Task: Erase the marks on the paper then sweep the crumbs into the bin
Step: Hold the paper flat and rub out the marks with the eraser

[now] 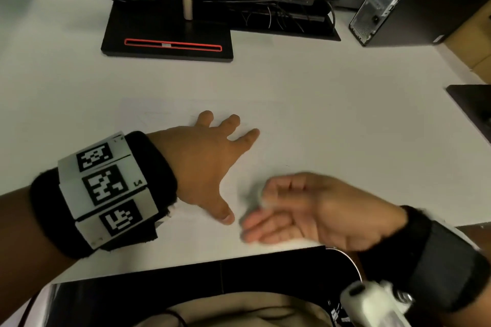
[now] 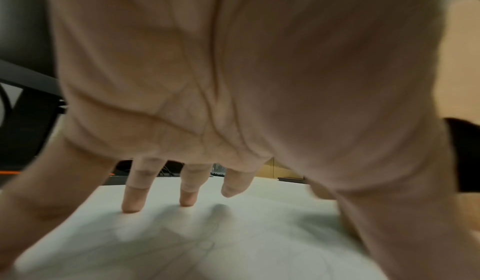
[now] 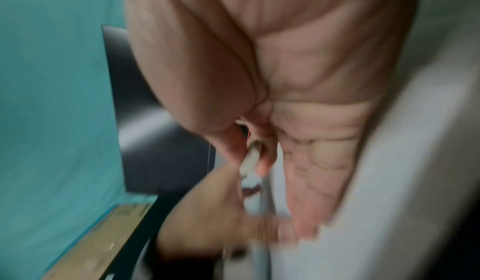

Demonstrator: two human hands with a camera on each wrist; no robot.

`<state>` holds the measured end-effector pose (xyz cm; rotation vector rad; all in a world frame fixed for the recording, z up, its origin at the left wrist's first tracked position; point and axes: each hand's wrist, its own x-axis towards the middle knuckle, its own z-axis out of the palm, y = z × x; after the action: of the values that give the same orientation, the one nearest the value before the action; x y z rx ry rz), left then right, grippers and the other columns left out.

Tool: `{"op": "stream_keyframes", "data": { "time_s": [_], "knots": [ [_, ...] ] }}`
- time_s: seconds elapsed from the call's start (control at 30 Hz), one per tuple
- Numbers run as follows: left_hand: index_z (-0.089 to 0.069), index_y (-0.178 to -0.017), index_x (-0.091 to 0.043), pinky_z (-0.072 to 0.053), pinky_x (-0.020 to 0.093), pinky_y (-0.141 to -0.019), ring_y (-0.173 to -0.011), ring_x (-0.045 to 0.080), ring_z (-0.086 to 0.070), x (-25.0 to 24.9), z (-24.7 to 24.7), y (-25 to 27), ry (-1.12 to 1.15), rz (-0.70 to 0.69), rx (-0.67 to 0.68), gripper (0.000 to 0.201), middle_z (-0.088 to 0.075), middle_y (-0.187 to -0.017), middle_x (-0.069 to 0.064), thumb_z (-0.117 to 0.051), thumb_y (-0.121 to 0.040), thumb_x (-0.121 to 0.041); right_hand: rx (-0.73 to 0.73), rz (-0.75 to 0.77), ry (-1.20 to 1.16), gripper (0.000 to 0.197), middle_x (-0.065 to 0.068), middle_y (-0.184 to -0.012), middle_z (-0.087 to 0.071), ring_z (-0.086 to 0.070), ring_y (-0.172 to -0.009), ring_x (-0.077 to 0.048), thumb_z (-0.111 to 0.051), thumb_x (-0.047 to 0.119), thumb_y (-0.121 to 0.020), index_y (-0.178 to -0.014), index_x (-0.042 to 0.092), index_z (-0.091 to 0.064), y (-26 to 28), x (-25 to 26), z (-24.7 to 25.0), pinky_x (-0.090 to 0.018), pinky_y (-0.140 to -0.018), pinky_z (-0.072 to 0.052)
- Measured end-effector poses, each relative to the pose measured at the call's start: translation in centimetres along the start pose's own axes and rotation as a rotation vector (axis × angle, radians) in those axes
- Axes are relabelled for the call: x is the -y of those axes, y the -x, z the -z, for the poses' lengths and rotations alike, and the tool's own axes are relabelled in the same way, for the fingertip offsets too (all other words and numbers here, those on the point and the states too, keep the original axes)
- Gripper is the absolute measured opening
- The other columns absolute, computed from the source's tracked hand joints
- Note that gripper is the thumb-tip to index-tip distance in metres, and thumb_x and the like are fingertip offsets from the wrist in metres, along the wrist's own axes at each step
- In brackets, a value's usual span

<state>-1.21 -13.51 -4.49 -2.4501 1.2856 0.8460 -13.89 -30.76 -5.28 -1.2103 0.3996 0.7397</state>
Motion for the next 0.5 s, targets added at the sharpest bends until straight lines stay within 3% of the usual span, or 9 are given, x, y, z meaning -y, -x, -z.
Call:
{"op": "stream_keyframes", "data": {
  "time_s": [0.03,0.1,0.17,0.23,0.33,0.37,0.43,0.5],
  "knots": [
    [0.025,-0.151,-0.039,-0.038,0.048,-0.112,-0.15,0.033,0.011,0.0,0.1,0.1,0.001,0.006,0.008,0.135,0.021,-0.162,-0.01,-0.072,-0.065,-0.077,-0.128,0.056,-0.137,0.009,-0.033,-0.112,-0.069,-0.071,-0.104,-0.043,-0.057,0.014,-0.099,-0.092,0.011,-0.061,-0.6,0.4,1.2,-0.041,-0.091,-0.059],
    [0.026,-0.152,-0.037,-0.037,0.049,-0.113,-0.15,0.031,0.015,0.0,0.2,0.2,0.017,0.01,0.019,0.135,0.024,-0.162,-0.01,-0.072,-0.066,-0.076,-0.413,0.317,-0.433,0.016,-0.03,-0.107,-0.068,-0.07,-0.101,-0.04,-0.05,0.014,-0.102,-0.088,0.011,-0.055,-1.3,1.9,3.2,-0.042,-0.095,-0.057],
    [0.026,-0.152,-0.036,-0.038,0.05,-0.112,-0.15,0.03,0.017,0.0,0.1,0.3,0.027,0.005,0.021,0.135,0.025,-0.162,-0.011,-0.072,-0.067,-0.076,-0.531,0.543,-0.515,0.021,-0.026,-0.107,-0.064,-0.07,-0.102,-0.037,-0.05,0.017,-0.101,-0.081,0.012,-0.053,-1.1,2.5,3.5,-0.041,-0.094,-0.056],
    [0.025,-0.152,-0.034,-0.039,0.05,-0.111,-0.15,0.03,0.016,0.1,0.1,0.3,0.021,0.004,0.013,0.136,0.024,-0.162,-0.011,-0.072,-0.067,-0.075,-0.376,0.509,-0.505,0.011,-0.029,-0.109,-0.066,-0.072,-0.098,-0.038,-0.057,0.019,-0.092,-0.084,0.011,-0.054,-0.7,1.7,1.8,-0.04,-0.087,-0.059],
    [0.025,-0.153,-0.031,-0.038,0.048,-0.112,-0.15,0.031,0.015,0.0,0.1,0.3,0.021,0.0,0.009,0.137,0.023,-0.162,-0.009,-0.073,-0.067,-0.075,-0.046,0.193,-0.229,0.013,-0.035,-0.115,-0.068,-0.071,-0.105,-0.045,-0.067,0.017,-0.086,-0.089,0.008,-0.059,-0.3,-0.5,-0.3,-0.045,-0.088,-0.059],
    [0.025,-0.153,-0.031,-0.037,0.047,-0.112,-0.15,0.031,0.015,0.1,0.1,0.3,0.025,-0.002,0.012,0.138,0.023,-0.162,-0.009,-0.072,-0.067,-0.075,-0.046,0.132,-0.189,0.014,-0.035,-0.116,-0.068,-0.07,-0.107,-0.046,-0.067,0.017,-0.086,-0.091,0.007,-0.059,-0.4,-0.4,-0.1,-0.045,-0.089,-0.059],
    [0.026,-0.153,-0.031,-0.036,0.048,-0.113,-0.15,0.031,0.017,0.1,0.1,0.3,0.029,-0.003,0.02,0.138,0.025,-0.162,-0.009,-0.072,-0.066,-0.076,-0.249,0.176,-0.31,0.014,-0.033,-0.109,-0.07,-0.073,-0.099,-0.043,-0.062,0.016,-0.088,-0.097,0.007,-0.056,-1.1,0.4,1.6,-0.044,-0.086,-0.06],
    [0.023,-0.154,-0.031,-0.037,0.048,-0.113,-0.15,0.031,0.018,0.0,0.1,0.2,0.033,0.001,0.027,0.137,0.026,-0.161,-0.01,-0.072,-0.067,-0.076,-0.533,0.34,-0.382,0.007,-0.027,-0.098,-0.068,-0.074,-0.085,-0.038,-0.056,0.014,-0.097,-0.095,0.008,-0.054,-1.6,2.1,3.3,-0.039,-0.075,-0.064]
  ]
}}
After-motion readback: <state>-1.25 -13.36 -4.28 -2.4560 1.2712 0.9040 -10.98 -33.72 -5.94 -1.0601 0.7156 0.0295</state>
